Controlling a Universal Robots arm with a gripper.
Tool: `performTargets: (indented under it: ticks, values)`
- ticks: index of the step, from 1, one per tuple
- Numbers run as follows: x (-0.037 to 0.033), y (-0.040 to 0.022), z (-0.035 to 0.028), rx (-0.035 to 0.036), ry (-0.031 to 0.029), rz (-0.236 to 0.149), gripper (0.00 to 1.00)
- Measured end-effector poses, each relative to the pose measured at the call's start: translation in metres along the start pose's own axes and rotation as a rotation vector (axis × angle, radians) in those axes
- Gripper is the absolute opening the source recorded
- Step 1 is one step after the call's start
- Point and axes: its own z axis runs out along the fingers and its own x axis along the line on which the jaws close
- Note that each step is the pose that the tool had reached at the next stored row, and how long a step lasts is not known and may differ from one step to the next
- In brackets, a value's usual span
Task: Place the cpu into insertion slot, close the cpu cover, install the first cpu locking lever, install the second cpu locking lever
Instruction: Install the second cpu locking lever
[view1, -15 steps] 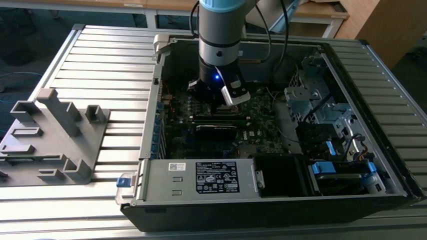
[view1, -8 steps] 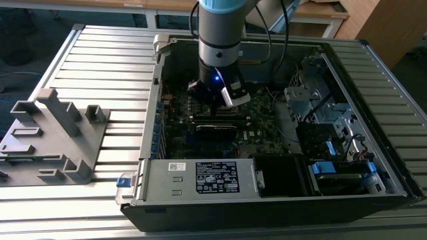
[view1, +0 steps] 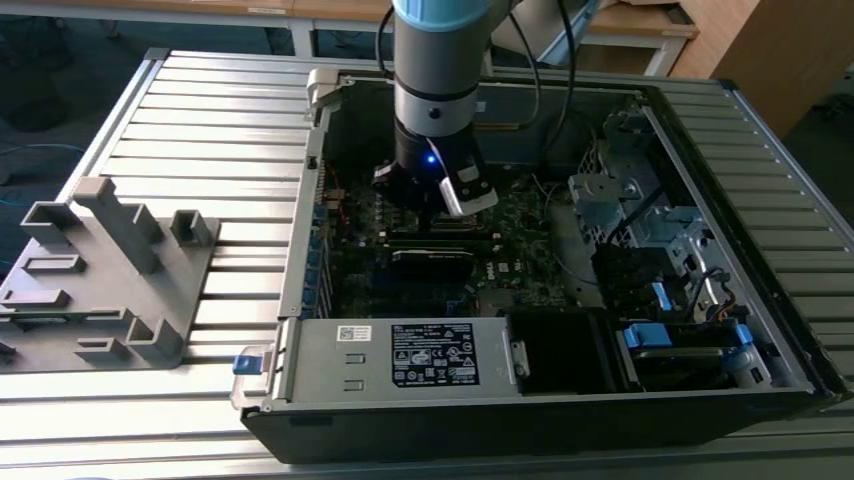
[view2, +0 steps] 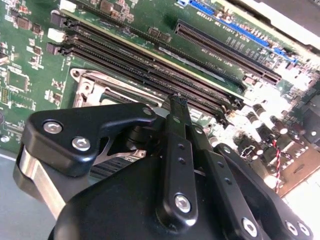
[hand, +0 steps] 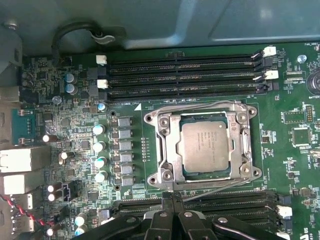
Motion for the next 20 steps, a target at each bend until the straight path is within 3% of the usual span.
performTargets:
  ticks: [20]
  values:
    - [0.0023, -0.0003, 0.0021, -0.0004, 0.0001, 0.0, 0.1]
